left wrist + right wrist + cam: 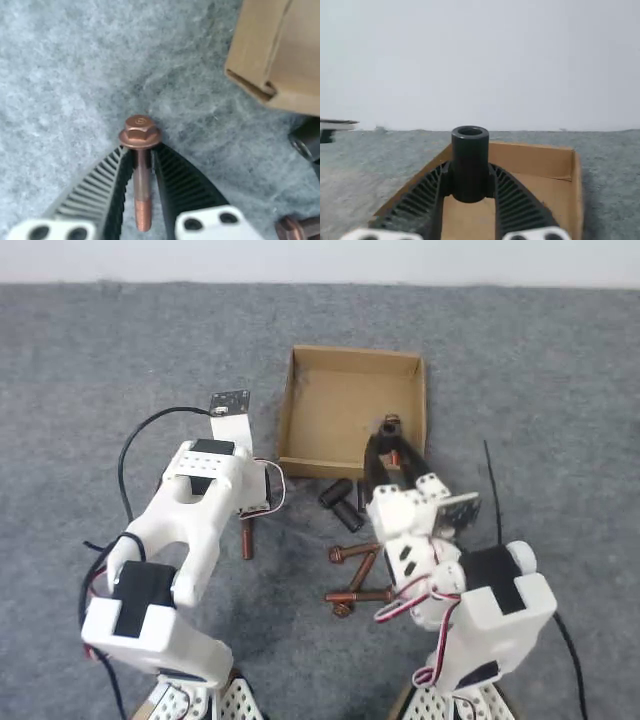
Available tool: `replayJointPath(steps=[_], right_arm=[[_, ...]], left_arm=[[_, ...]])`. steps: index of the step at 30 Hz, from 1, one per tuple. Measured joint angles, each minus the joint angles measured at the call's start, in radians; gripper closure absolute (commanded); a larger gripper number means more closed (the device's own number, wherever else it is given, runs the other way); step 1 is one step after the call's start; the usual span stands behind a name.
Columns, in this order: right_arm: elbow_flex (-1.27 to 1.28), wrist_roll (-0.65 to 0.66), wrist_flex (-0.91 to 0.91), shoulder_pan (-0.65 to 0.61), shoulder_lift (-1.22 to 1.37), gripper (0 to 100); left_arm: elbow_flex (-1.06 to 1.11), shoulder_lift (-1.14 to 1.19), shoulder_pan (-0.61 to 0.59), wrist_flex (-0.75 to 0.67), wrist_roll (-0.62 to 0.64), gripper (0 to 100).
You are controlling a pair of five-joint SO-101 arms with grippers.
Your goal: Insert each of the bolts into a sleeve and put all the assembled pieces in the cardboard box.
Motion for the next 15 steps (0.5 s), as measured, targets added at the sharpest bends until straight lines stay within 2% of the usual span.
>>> replayJointPath(steps=[8,15], right_arm=[[0.124,0.0,-0.058,-0.166,0.0,99.1],[0.127,0.0,-0.058,-0.212,-0.002,99.1]], left_arm=[[0.0,0.0,0.0,0.0,0.0,99],[0.0,0.0,0.0,0.0,0.0,99]])
